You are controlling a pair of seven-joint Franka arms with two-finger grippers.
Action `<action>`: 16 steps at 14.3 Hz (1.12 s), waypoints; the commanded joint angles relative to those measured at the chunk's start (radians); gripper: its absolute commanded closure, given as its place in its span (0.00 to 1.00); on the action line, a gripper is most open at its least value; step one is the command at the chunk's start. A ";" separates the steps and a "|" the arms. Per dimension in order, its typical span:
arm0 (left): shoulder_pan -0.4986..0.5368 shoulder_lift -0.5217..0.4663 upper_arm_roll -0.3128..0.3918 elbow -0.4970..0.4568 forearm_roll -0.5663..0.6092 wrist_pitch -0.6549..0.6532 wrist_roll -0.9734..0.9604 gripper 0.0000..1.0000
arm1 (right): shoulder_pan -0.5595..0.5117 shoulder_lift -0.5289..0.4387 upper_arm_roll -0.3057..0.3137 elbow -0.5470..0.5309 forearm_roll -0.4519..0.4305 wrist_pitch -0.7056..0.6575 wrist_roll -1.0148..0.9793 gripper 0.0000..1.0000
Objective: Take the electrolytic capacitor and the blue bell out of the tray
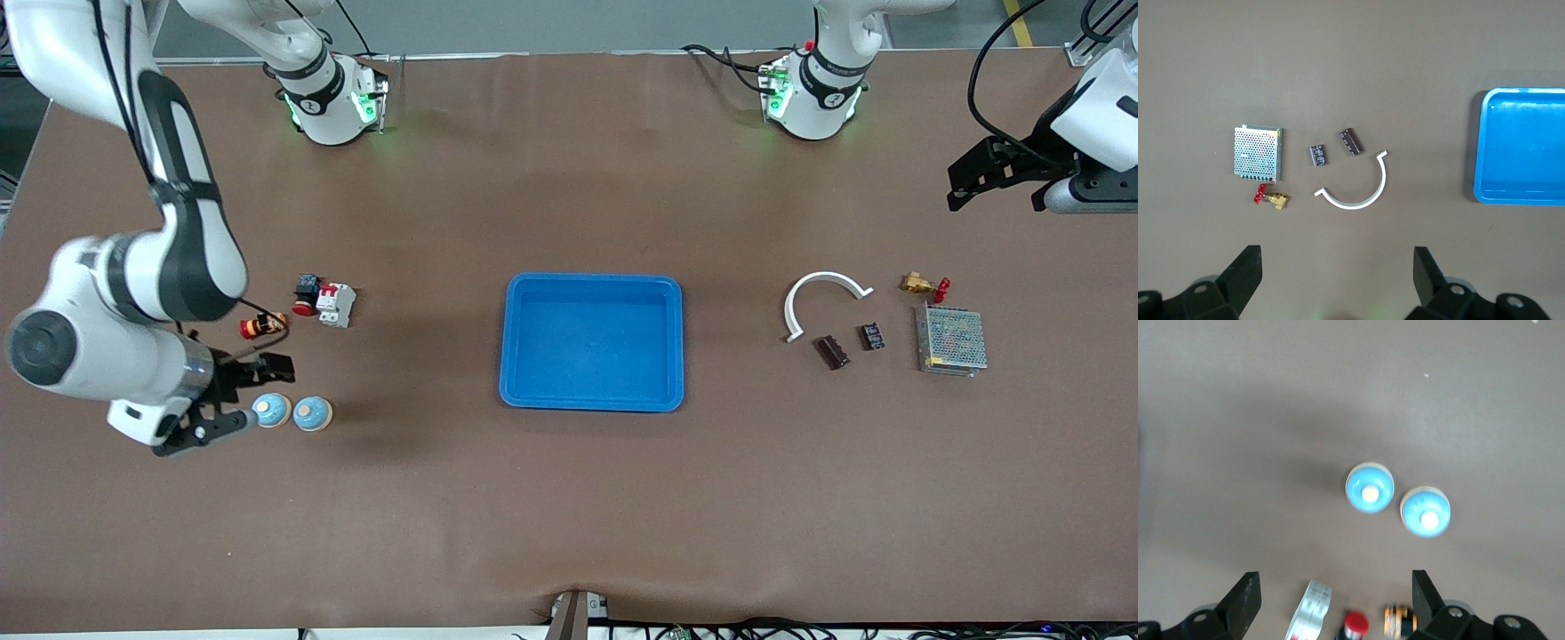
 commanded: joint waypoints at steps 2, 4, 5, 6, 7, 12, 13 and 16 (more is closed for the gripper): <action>0.005 0.009 -0.003 0.022 -0.006 -0.004 0.004 0.00 | -0.024 -0.176 -0.001 -0.041 -0.013 -0.141 0.051 0.00; 0.005 0.010 -0.003 0.022 -0.006 -0.004 0.004 0.00 | -0.024 -0.237 -0.009 -0.041 -0.065 -0.195 0.053 0.00; 0.005 0.010 -0.003 0.023 -0.004 -0.004 0.004 0.00 | -0.025 -0.262 -0.009 -0.041 -0.083 -0.215 0.056 0.00; 0.005 0.010 -0.003 0.023 -0.004 -0.004 0.004 0.00 | -0.025 -0.280 -0.021 -0.041 -0.087 -0.236 0.070 0.00; 0.004 0.010 -0.003 0.023 -0.004 -0.004 0.004 0.00 | -0.024 -0.296 -0.033 -0.041 -0.087 -0.249 0.093 0.00; 0.001 0.010 -0.003 0.031 -0.004 -0.004 0.003 0.00 | -0.033 -0.366 -0.038 -0.041 -0.088 -0.311 0.131 0.00; 0.002 0.010 -0.003 0.031 -0.004 -0.006 0.000 0.00 | -0.033 -0.377 -0.038 -0.041 -0.090 -0.318 0.160 0.00; 0.002 0.010 -0.003 0.031 -0.004 -0.006 -0.004 0.00 | -0.031 -0.393 -0.035 -0.041 -0.097 -0.350 0.231 0.00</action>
